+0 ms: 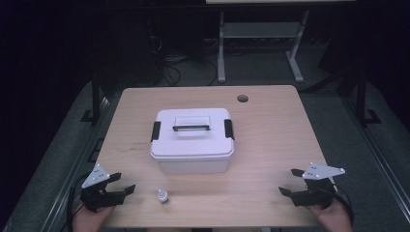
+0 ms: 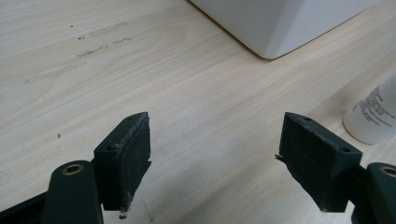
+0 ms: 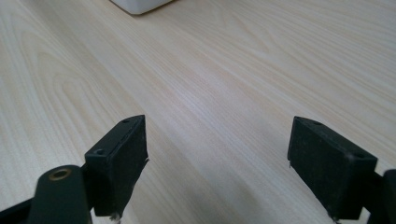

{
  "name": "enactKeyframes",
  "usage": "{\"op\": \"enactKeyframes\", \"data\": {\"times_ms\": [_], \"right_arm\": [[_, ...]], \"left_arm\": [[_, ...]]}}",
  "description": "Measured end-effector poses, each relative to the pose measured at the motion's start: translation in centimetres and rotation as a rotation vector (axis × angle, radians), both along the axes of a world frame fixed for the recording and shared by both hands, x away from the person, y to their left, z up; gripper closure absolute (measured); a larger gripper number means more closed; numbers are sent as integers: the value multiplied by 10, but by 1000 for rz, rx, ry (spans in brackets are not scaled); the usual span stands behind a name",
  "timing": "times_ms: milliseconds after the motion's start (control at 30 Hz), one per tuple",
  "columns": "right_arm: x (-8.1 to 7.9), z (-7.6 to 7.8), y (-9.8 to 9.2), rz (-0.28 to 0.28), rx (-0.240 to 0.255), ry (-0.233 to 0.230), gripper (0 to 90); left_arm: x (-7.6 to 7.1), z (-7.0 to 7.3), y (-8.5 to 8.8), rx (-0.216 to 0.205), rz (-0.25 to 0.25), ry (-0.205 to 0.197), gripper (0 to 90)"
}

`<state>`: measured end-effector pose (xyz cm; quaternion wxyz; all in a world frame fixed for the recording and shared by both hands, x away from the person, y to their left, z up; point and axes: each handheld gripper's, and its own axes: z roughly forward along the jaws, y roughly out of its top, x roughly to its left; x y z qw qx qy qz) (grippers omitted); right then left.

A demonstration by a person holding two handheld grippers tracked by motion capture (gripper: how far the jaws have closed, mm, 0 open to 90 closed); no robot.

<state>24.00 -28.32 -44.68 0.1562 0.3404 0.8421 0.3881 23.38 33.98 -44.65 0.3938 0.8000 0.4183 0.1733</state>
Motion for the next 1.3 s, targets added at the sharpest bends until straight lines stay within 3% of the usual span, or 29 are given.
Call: {"op": "enactKeyframes", "data": {"times_ms": [167,333,700,1033,1300], "right_arm": [[4,5,-1,24,15,14,194],[14,15,4,68,-42,39,186],[40,48,13,166,-101,74,180],[56,78,21,219,-121,58,182],[66,89,28,249,-124,66,181]], "left_arm": [[-1,-1,0,-6,-5,3,241],[0,-2,0,2,-21,7,239],[-1,0,3,-11,-14,12,226],[-2,1,4,-33,-19,19,227],[-2,1,5,-33,-23,16,226]]}}
